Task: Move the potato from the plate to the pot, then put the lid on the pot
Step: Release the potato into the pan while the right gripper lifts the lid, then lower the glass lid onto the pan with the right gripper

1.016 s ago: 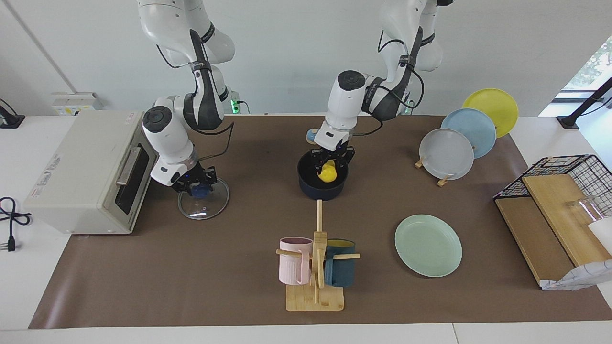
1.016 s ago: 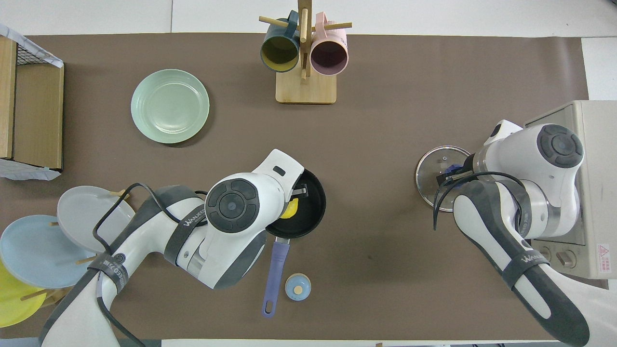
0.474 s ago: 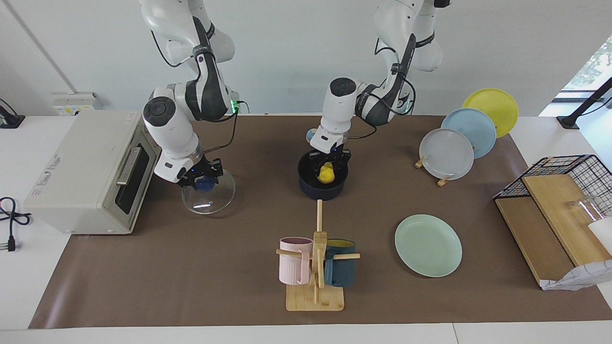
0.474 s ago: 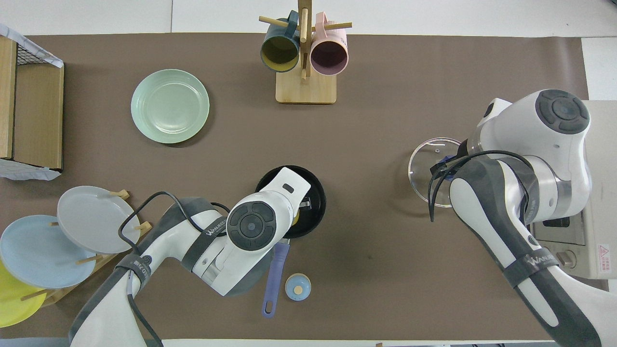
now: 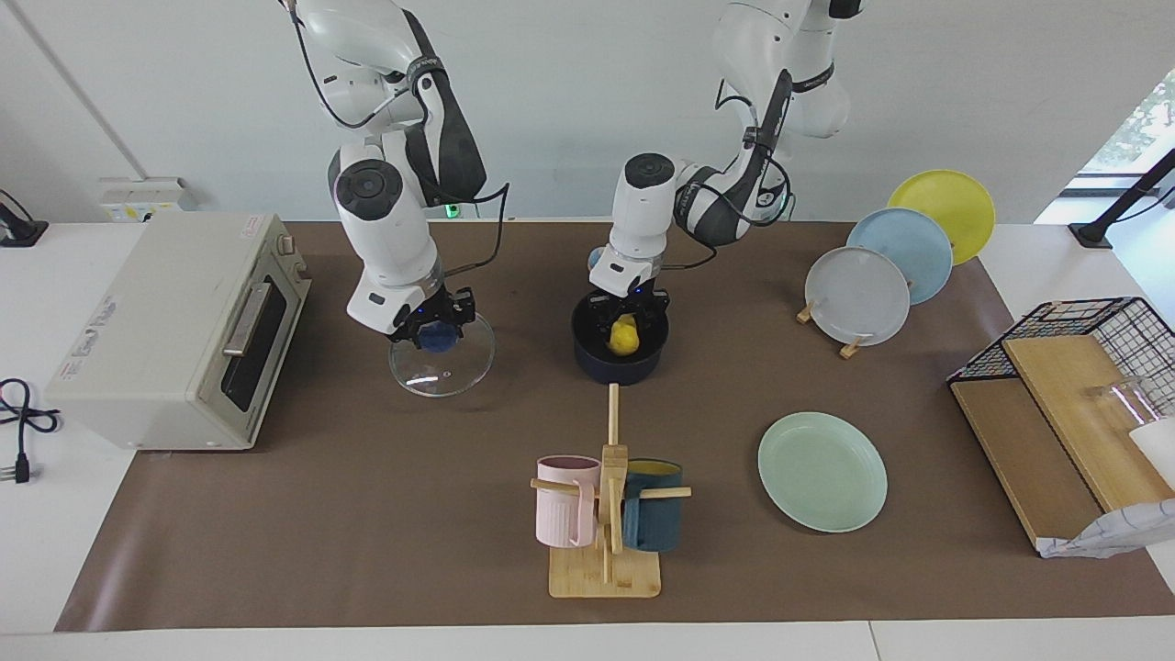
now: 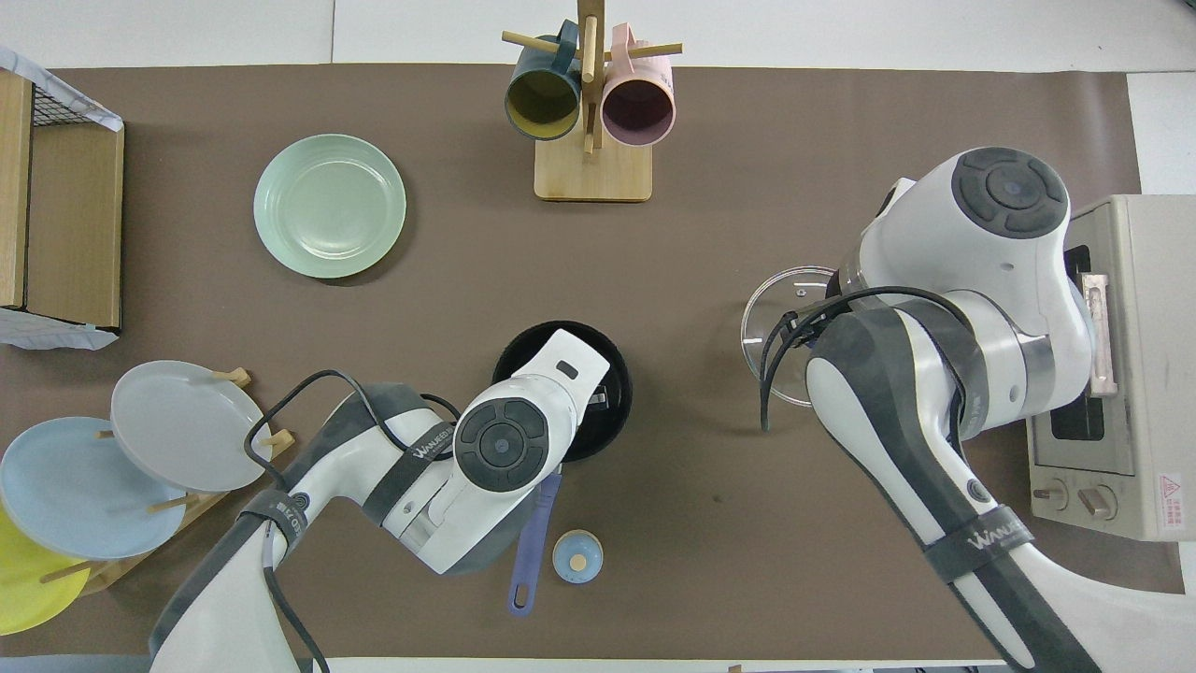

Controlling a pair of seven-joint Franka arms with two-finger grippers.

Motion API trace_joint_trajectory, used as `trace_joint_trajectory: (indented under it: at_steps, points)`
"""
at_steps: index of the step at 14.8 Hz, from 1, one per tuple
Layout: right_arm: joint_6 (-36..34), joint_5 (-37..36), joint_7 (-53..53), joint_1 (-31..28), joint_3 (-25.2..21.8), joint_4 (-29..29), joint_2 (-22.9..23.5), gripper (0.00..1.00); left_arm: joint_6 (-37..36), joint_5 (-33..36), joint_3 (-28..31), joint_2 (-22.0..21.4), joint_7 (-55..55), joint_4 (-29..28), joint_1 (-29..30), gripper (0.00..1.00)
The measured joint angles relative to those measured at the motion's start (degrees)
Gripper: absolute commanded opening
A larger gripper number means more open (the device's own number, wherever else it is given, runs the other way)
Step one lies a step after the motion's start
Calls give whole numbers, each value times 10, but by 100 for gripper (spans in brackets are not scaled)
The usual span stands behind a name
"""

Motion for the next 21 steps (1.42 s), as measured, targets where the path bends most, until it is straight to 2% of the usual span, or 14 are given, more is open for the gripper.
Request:
trace_joint_trajectory:
  at_steps: [3,6,9,12,15,18,21]
  points:
    - [0,0,0,0,-1,4,4,0,-21,2,4,-2,2,15,0,100]
    - [0,0,17,15,0,15,4,0,-103,2,11,-9,12,67,12,100]
    - [-2,0,72,56,1,28,4,0,-200,-19,13,-35,61,127,54,100]
    - [-3,0,140,98,1,47,5,0,-317,-54,15,-65,155,197,122,100]
    - [-9,1,235,156,2,84,12,0,-417,-61,19,-95,294,249,219,100]
    - [-6,-3,333,235,2,97,23,0,-469,-62,23,-107,425,277,299,100]
    - [9,-19,371,277,2,101,39,0,-490,-62,23,-110,501,282,346,100]
